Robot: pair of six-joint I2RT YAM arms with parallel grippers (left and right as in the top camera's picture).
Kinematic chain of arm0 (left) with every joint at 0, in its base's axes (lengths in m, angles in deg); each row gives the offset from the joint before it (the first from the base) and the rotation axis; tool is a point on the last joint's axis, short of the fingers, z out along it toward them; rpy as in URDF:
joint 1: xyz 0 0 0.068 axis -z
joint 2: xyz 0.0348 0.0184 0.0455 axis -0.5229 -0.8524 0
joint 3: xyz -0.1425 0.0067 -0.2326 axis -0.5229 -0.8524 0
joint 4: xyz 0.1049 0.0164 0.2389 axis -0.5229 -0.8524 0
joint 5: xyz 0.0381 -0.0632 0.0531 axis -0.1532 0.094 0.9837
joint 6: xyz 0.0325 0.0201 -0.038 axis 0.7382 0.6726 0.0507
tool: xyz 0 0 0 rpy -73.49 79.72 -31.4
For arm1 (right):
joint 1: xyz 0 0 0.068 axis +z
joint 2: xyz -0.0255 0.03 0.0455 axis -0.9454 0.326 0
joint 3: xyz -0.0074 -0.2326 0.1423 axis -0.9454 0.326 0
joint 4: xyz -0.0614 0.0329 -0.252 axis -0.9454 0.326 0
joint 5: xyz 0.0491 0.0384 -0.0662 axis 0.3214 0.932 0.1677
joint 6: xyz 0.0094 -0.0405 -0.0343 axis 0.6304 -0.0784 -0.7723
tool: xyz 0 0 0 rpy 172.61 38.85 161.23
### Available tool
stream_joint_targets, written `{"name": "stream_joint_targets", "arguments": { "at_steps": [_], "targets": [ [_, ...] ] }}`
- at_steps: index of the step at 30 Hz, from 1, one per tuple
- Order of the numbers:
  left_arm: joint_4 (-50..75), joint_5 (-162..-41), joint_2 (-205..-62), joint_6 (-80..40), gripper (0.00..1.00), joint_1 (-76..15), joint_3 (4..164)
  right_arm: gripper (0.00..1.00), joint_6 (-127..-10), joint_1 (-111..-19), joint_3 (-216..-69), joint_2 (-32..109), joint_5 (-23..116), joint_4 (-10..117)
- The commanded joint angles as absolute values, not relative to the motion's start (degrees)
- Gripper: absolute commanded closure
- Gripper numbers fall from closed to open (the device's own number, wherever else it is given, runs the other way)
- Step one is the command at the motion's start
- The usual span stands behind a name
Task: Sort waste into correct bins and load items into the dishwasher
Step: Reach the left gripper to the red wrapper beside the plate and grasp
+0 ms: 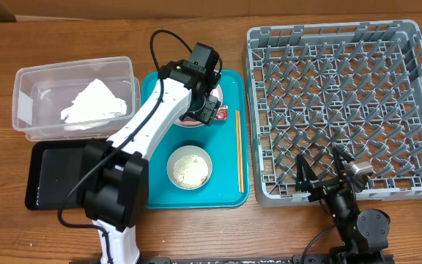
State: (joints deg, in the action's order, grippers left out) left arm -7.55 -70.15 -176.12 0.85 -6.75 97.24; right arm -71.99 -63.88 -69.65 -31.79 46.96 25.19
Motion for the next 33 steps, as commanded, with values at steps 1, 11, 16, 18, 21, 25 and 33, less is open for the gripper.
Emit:
{"name": "stream_joint_targets", "arguments": {
  "at_steps": [1, 11, 16, 18, 21, 25, 33],
  "targets": [
    [-5.9, -68.8, -177.7, 4.7, 0.29, -6.7, 97.2, 0.0, -71.9, -64.3, -69.1, -32.4, 46.8, 24.9],
    [-4.5, -69.3, -177.7, 5.7, 0.3, -6.7, 94.8, 0.0, -71.9, -64.3, -69.1, -32.4, 46.8, 24.9],
    [-4.5, -72.3, -177.7, 5.8, 0.3, -6.7, 92.8, 0.0, -71.9, -64.3, -69.1, -32.4, 46.8, 24.9],
    [-4.6, -72.3, -177.7, 5.8, 0.31, -6.7, 92.7, 0.0, -71.9, -64.3, -69.1, -32.4, 46.8, 24.9],
    [-4.9, -72.3, -177.7, 5.7, 0.32, -6.7, 92.8, 0.0, -71.9, -64.3, -69.1, -32.4, 46.8, 24.9],
    [-5.3, -72.4, -177.7, 5.7, 0.34, -6.7, 92.8, 0.0, -71.9, -64.3, -69.1, -32.4, 46.8, 24.9],
    [-6.1, -74.3, -177.7, 5.5, 0.39, -6.7, 92.5, 0.0, -71.9, -64.3, -69.1, -32.4, 46.8, 24.9]
  ]
}}
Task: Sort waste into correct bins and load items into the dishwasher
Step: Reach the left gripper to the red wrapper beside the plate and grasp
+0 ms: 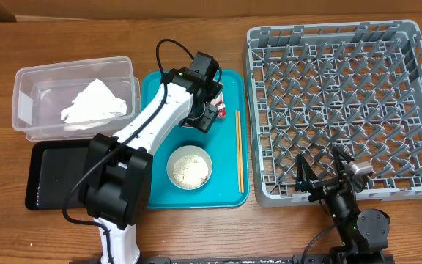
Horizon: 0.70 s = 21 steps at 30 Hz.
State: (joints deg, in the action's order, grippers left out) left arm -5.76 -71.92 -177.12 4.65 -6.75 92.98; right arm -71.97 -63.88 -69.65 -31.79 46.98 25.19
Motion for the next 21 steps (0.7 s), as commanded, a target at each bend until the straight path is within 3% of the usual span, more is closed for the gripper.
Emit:
{"name": "stream_joint_targets", "arguments": {
  "at_steps": [1, 15, 21],
  "targets": [
    [-5.9, -74.8, -177.7, 5.5, 0.39, -6.7, 92.1, 0.0, -71.9, -64.3, -69.1, -32.4, 46.8, 24.9],
    [-1.7, -74.5, -177.7, 5.5, 0.43, -6.7, 89.5, 0.0, -71.9, -64.3, -69.1, -32.4, 46.8, 24.9],
    [-0.5, -74.5, -177.7, 5.5, 0.51, -6.8, 89.4, 0.0, -71.9, -64.3, -69.1, -32.4, 46.8, 24.9]
  ]
}}
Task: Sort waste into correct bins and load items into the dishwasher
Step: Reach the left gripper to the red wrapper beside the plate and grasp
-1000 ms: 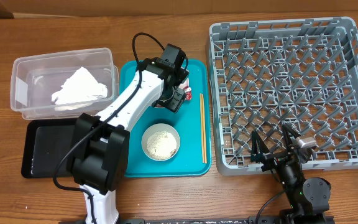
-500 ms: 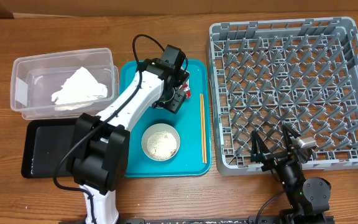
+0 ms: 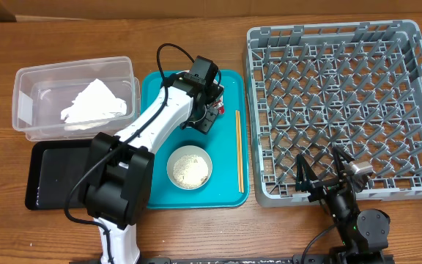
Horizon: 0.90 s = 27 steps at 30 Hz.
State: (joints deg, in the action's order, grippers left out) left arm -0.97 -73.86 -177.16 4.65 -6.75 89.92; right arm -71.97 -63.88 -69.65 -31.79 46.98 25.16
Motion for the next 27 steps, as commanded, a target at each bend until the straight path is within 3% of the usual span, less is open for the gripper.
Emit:
{"name": "stream_joint_targets", "arguments": {
  "at_steps": [1, 12, 22, 27],
  "targets": [
    [-0.4, -74.5, -177.7, 5.5, 0.51, -6.7, 89.4, 0.0, -71.9, -64.3, -69.1, -32.4, 46.8, 24.9],
    [1.0, -74.5, -177.7, 5.5, 0.6, -6.8, 89.4, 0.0, -71.9, -64.3, -69.1, -32.4, 46.8, 24.9],
    [2.0, -74.5, -178.5, 5.5, 0.6, -6.8, 89.4, 0.0, -71.9, -64.3, -69.1, -32.4, 46.8, 24.9],
    [2.2, -73.4, -179.8, 5.5, 0.69, -6.8, 89.4, 0.0, -71.9, -64.3, -69.1, -32.4, 46.8, 24.9]
  ]
}}
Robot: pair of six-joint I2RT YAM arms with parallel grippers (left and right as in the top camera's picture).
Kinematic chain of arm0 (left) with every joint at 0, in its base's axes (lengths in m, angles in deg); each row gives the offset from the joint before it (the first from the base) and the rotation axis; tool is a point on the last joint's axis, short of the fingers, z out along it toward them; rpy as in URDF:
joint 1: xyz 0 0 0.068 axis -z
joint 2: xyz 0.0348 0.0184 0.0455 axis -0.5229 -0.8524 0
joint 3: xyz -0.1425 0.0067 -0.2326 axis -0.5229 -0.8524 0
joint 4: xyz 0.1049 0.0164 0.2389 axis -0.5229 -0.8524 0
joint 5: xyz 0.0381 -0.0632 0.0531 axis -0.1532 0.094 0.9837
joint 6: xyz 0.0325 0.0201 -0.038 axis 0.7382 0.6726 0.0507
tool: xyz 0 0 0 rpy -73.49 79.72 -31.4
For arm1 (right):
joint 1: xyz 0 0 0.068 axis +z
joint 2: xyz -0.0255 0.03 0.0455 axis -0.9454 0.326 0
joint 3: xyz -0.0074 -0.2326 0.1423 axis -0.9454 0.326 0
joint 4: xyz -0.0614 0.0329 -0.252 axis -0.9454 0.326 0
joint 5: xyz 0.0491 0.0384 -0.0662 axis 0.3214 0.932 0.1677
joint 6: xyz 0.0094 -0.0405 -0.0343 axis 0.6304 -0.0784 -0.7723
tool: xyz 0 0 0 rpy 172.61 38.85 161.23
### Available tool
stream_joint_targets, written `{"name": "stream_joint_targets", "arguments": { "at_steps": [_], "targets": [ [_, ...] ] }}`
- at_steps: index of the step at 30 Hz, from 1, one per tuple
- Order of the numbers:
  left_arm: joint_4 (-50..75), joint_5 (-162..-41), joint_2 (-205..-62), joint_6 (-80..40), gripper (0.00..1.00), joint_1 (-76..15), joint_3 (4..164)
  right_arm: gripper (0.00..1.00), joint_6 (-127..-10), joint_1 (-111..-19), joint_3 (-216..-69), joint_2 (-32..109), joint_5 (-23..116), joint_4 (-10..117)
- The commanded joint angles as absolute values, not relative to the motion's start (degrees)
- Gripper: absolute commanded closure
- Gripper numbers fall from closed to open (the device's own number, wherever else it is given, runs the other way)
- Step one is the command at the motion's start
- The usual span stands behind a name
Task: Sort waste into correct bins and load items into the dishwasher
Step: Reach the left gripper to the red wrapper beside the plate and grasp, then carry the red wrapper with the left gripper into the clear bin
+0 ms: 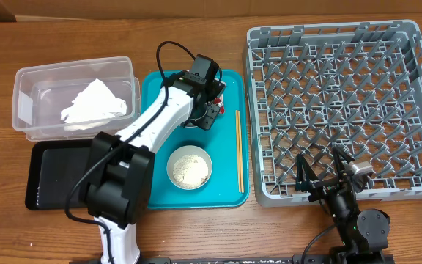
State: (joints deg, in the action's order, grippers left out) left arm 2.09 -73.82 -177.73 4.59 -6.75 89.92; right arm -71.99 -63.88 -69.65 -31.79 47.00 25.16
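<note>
My left gripper (211, 110) is low over the back of the teal tray (156, 194), and its body hides its fingers and whatever lies under them. A bit of red shows at its right edge. On the tray's near half sits a white bowl (190, 168) with pale food in it. A pair of wooden chopsticks (238, 150) lies along the tray's right side. The grey dish rack (343, 95) stands to the right. My right gripper (324, 176) rests at the rack's near edge with its fingers spread and nothing between them.
A clear plastic bin (28, 103) holding a crumpled white napkin (94, 103) stands at the back left. A black tray (50, 176) lies in front of it, partly under my left arm. Bare wooden table surrounds them.
My left gripper has stayed at almost the same spot over the back of the teal tray, with only a slight shift. The right arm has not moved.
My left gripper was over a pinkish dish at the back of the tray, with a red packet lying just to its right. Then it sat a little lower and further right, covering dish and packet. It has stayed there. Bowl, chopsticks and right arm have kept still.
</note>
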Motion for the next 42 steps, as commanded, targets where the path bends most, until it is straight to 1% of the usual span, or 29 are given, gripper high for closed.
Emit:
{"name": "stream_joint_targets", "arguments": {
  "at_steps": [1, 3, 4, 6, 7, 8, 13, 19, 24, 27, 30, 35, 42],
  "targets": [
    [2.2, -72.6, -179.8, 5.5, 0.73, -6.8, 89.4, 0.0, -71.9, -64.3, -69.1, -32.4, 46.8, 24.9],
    [2.2, -70.7, -179.7, 5.5, 0.83, -6.8, 89.4, 0.0, -71.9, -64.3, -69.1, -32.4, 46.8, 24.9],
    [2.2, -69.9, -179.8, 5.5, 0.87, -6.8, 89.4, 0.0, -71.9, -64.3, -69.1, -32.4, 46.8, 24.9],
    [2.1, -69.1, -179.7, 5.5, 0.89, -6.8, 89.4, 0.0, -71.9, -64.3, -69.1, -32.4, 46.8, 24.9],
    [2.0, -68.6, -179.7, 5.5, 0.94, -6.8, 89.4, 0.0, -71.9, -64.3, -69.1, -32.4, 46.8, 24.9],
    [1.8, -68.6, -179.7, 5.4, 0.96, -6.8, 89.5, 0.0, -71.9, -64.3, -69.1, -32.4, 46.8, 24.9],
    [-2.3, -68.7, -179.7, 4.2, 0.96, -6.8, 92.6, 0.0, -71.9, -64.3, -69.1, -32.4, 46.8, 24.9],
    [-15.5, -68.7, -179.7, 3.9, 0.96, -7.0, 103.6, 0.0, -71.9, -64.3, -69.1, -32.4, 46.8, 24.9],
    [-25.4, -68.5, -179.0, 2.0, 0.96, -9.2, 113.4, 0.0, -71.9, -64.3, -69.1, -32.4, 46.8, 24.9],
    [-28.7, -68.2, -178.6, -0.8, 0.96, -12.4, 117.8, 0.0, -71.9, -64.3, -69.1, -32.4, 46.8, 24.9],
    [-30.2, -66.6, -178.5, -7.0, 0.96, -17.5, 120.2, 0.0, -71.9, -64.3, -69.1, -32.4, 46.8, 24.9],
    [-29.7, -66.6, -178.6, -14.9, 0.96, -26.6, 119.9, 0.0, -71.9, -64.3, -69.1, -32.4, 46.8, 24.9],
    [-25.3, -66.8, -178.6, -19.4, 0.96, -37.0, 116.5, 0.0, -71.9, -64.3, -69.1, -32.4, 46.8, 24.9]
  ]
}}
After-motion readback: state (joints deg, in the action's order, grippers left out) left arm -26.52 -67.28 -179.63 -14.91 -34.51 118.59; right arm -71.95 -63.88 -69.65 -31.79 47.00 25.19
